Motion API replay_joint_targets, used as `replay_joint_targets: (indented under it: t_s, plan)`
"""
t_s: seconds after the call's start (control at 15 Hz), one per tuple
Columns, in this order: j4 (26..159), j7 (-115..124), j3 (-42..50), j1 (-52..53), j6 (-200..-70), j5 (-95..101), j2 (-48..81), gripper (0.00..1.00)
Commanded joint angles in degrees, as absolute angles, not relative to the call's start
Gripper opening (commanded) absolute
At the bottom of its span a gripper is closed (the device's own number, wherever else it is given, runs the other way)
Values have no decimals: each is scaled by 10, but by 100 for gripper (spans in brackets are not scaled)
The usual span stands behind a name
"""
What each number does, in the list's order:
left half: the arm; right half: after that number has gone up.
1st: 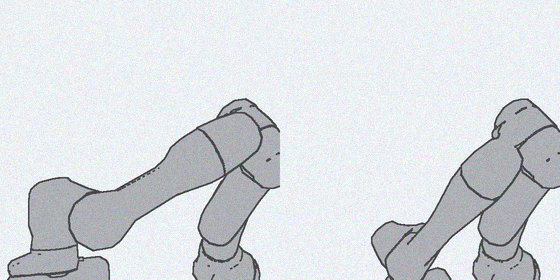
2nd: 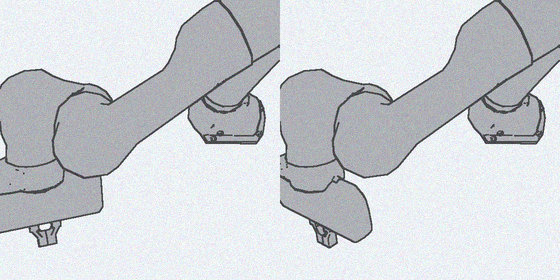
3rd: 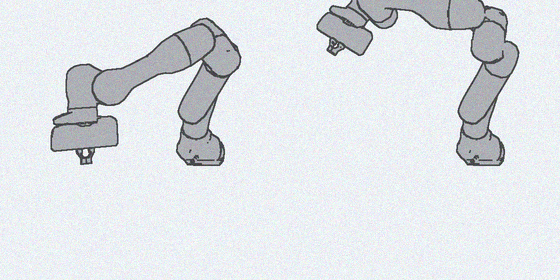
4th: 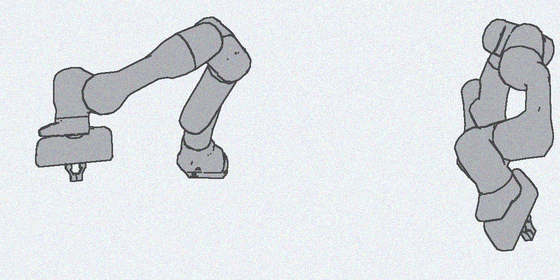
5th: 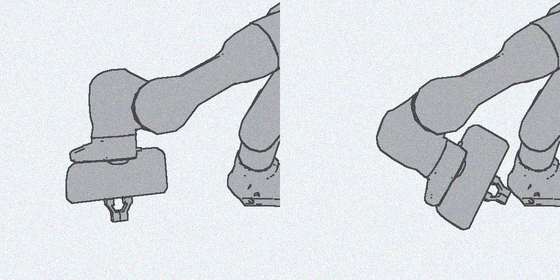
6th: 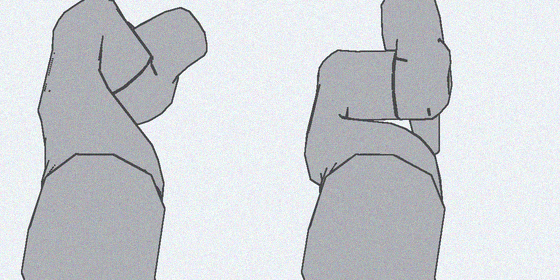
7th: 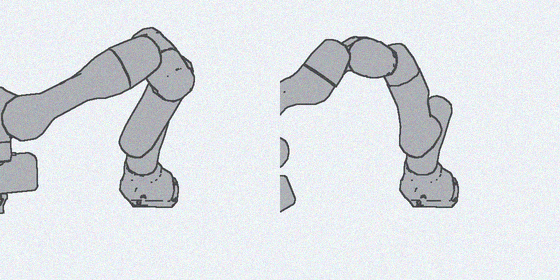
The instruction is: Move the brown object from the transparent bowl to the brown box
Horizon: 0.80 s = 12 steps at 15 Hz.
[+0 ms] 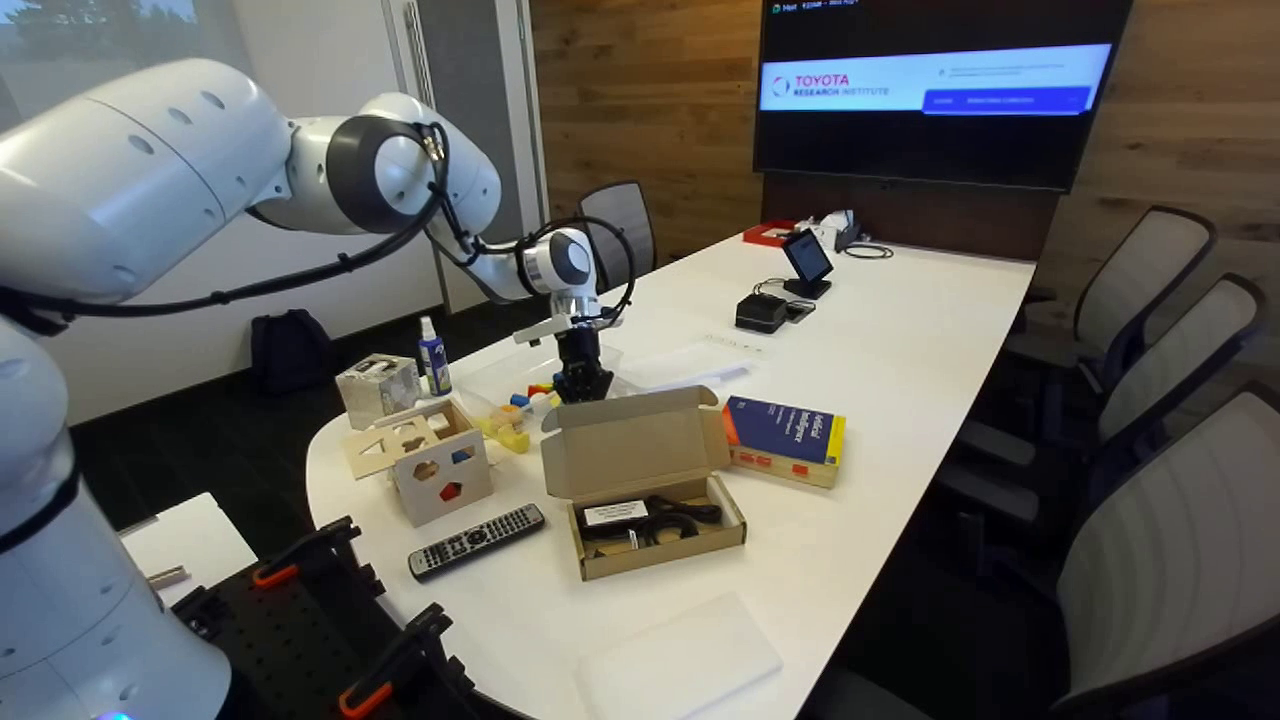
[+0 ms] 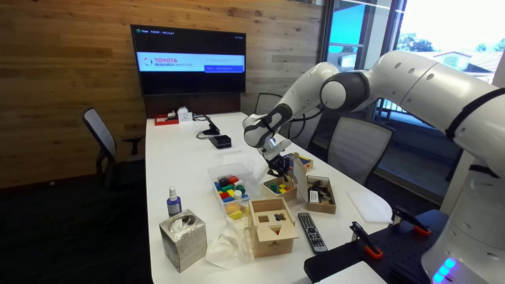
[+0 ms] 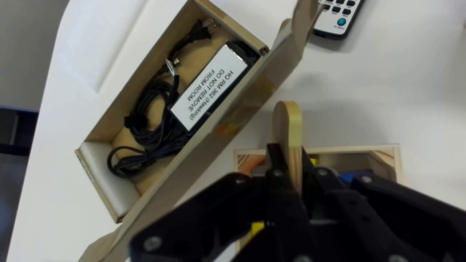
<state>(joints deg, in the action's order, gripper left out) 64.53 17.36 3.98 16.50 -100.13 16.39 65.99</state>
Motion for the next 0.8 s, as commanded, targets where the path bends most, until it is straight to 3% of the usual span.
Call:
replay_joint_targets:
  t_s: [0.0, 0.73]
  plan:
    - [600, 183, 45, 173, -985, 164, 682, 2]
    - [596, 172, 38, 155, -1086, 164, 695, 2]
